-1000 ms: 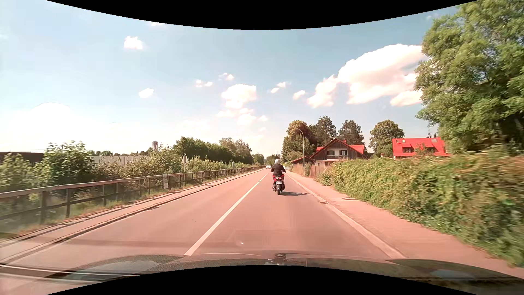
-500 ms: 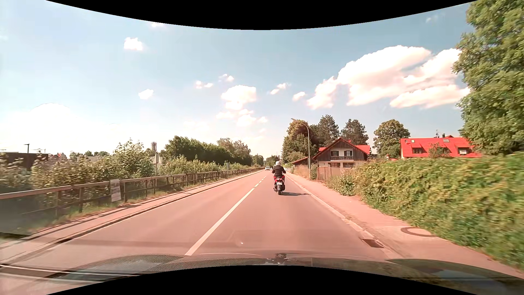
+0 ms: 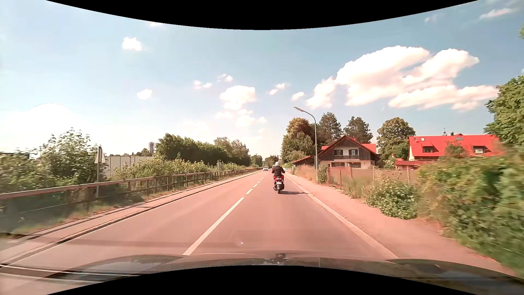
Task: Follow the waypoints while adhering to traffic rules and regulations
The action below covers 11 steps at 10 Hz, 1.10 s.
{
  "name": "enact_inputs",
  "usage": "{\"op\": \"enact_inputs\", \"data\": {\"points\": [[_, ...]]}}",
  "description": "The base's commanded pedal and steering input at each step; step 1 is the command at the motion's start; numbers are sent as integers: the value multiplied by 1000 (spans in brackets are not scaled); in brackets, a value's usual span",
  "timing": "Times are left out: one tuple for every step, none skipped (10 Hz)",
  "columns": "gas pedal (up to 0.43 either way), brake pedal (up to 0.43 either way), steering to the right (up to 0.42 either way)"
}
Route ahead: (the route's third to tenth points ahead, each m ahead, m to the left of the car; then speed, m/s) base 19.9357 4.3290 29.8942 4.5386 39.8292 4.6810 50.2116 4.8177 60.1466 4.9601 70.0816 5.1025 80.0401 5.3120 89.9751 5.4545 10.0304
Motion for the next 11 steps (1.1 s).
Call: {"op": "enact_inputs", "data": {"points": [[228, 12, 2], [228, 12, 2], [228, 12, -1], [228, 12, -3], [228, 12, -3], [228, 12, -3], [228, 12, -3], [228, 12, -2], [228, 12, -2], [228, 12, -2], [228, 12, -2]]}}
